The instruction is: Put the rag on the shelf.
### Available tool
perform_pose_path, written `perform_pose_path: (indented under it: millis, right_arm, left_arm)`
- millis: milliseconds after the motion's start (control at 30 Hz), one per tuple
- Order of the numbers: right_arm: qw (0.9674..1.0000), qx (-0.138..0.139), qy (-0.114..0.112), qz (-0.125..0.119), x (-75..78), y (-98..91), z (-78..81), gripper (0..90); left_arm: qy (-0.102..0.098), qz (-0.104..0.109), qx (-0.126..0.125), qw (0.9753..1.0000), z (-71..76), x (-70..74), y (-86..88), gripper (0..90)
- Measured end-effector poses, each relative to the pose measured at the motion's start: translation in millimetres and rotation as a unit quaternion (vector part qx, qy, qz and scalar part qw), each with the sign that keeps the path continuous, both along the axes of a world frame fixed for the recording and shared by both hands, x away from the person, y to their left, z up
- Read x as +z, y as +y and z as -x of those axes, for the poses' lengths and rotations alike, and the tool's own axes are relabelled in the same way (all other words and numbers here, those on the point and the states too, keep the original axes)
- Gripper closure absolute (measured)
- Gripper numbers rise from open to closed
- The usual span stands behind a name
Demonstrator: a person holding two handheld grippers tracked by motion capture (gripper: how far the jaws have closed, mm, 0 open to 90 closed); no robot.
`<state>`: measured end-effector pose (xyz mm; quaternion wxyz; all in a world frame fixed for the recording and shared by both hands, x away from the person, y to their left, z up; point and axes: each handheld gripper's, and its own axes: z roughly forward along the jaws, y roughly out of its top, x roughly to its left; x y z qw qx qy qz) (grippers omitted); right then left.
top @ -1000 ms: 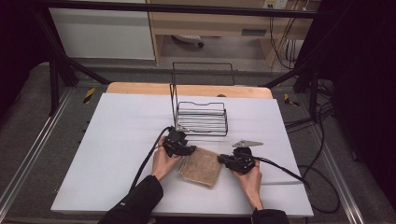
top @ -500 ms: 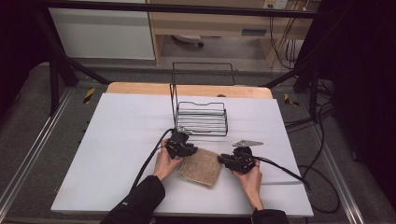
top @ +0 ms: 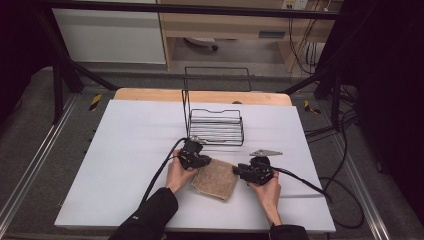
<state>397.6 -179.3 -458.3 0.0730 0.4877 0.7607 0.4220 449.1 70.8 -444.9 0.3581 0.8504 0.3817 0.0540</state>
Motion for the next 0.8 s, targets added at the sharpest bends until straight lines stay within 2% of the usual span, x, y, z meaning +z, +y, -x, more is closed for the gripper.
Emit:
perform_pose_path:
  millis: [100, 200, 300, 533, 567, 800]
  right_arm:
    - [0.9999, -0.002, 0.011, -0.008, -0.3, 1.1, 0.0, 73.8]
    - [0.9999, 0.0, 0.017, -0.001, 0.5, 4.6, -1.0, 78.6]
    - [0.9996, 0.0, 0.029, -0.007, 1.0, 5.2, -3.0, 82.0]
    - [0.9996, -0.002, 0.028, -0.011, 2.9, 4.4, -2.3, 84.3]
    - [0.9996, -0.002, 0.028, -0.011, 2.9, 4.4, -2.3, 84.3]
    - [0.9994, 0.006, 0.009, -0.031, 11.0, 1.0, 1.0, 84.7]
  left_arm:
    - [-0.012, -0.011, -0.003, 0.9999, 2.5, 0.5, -2.5, 81.9]
    - [-0.019, -0.018, -0.004, 0.9996, 3.8, 0.9, -3.9, 81.9]
    - [-0.02, -0.019, -0.005, 0.9996, 4.0, 1.2, -4.5, 82.1]
    - [-0.019, -0.015, 0.0, 0.9997, 3.6, 2.2, -2.6, 83.8]
    - [-0.015, -0.01, 0.003, 0.9998, 4.1, 2.2, -2.2, 83.8]
    - [-0.026, 0.024, 0.008, 0.9993, 9.7, 11.7, 8.1, 84.3]
